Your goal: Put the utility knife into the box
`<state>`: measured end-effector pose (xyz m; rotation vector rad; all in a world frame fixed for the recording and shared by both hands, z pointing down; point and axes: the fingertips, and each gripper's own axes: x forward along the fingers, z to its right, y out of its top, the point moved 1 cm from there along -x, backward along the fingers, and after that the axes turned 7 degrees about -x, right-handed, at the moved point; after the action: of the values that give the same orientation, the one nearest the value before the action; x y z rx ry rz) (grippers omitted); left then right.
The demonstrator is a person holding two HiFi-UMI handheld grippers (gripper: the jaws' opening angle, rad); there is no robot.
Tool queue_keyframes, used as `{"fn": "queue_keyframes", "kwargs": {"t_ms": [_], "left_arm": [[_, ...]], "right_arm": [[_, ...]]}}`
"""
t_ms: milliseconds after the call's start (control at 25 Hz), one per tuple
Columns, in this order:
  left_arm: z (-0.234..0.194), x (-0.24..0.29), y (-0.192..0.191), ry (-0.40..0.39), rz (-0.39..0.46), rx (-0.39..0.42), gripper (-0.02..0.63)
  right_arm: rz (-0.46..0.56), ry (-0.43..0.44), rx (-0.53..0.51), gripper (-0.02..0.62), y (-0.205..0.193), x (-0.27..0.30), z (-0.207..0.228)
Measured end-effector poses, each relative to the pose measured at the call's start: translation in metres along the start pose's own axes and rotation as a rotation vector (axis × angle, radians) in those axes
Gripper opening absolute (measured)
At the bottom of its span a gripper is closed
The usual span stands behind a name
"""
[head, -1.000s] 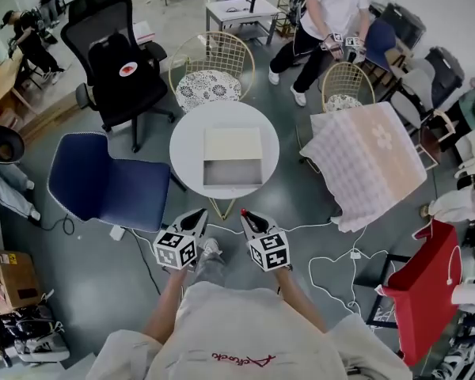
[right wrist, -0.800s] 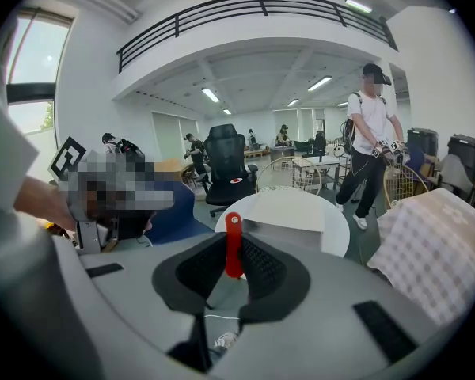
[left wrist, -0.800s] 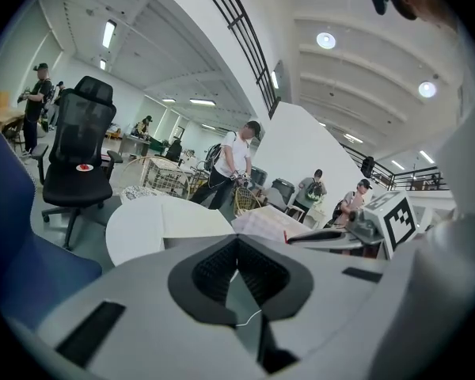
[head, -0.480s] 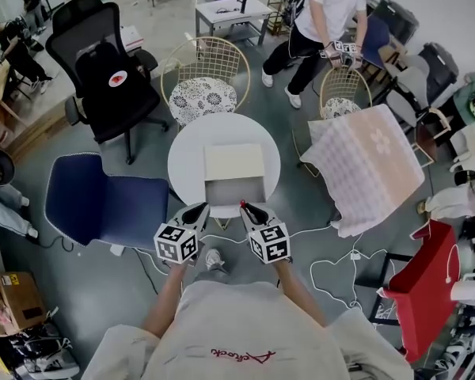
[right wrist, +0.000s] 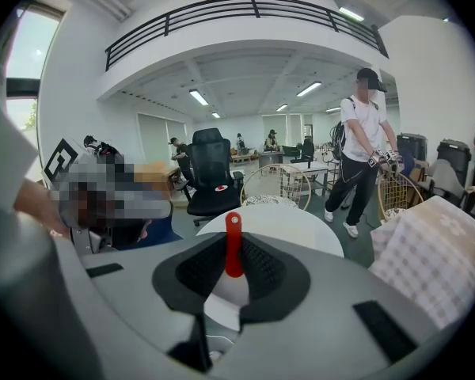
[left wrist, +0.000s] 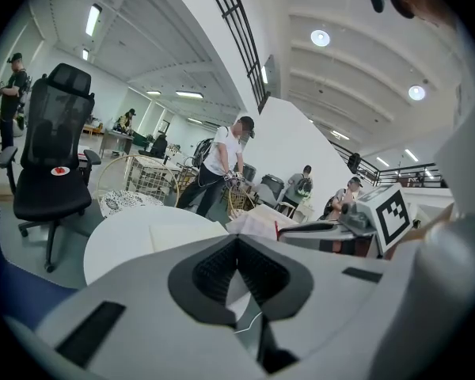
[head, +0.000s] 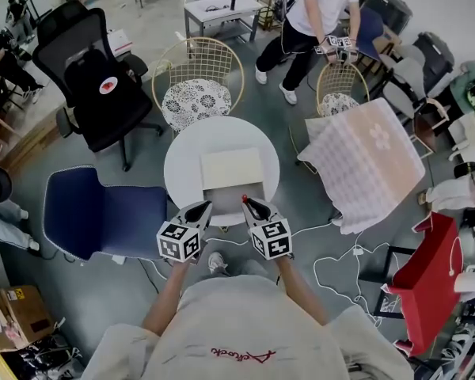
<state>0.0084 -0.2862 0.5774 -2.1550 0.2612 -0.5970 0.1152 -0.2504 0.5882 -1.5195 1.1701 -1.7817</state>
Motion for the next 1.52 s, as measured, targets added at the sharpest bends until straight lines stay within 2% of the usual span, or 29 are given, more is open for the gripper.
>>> {"fn": "queue_keyframes", "kwargs": {"t_ms": [480, 1120, 1280, 1520], "left_arm": [[-0.006, 0.017, -0.008, 0.074, -0.009, -0.052, 0.011], [-0.012, 0.016, -0.064, 0.122, -0.087, -0.17, 0.012], [-0.014, 0.016, -0.074, 0.128, -0.1, -0.183, 0.011], [-0.013, 0.012, -0.079, 0.138, -0.096, -0.194, 0.011]], "right_arm": [[-0.043, 0.078, 0.015, 0.064, -0.014, 0.018, 0.017], [-0.195, 0.146, 0.067, 0.064, -0.082, 0.019, -0.002], [-0.22, 0.162, 0.05, 0.064, -0.092, 0.022, -0.003], [-0.254, 0.196, -0.033, 0.064, -0.1, 0.034, -0.003]]}}
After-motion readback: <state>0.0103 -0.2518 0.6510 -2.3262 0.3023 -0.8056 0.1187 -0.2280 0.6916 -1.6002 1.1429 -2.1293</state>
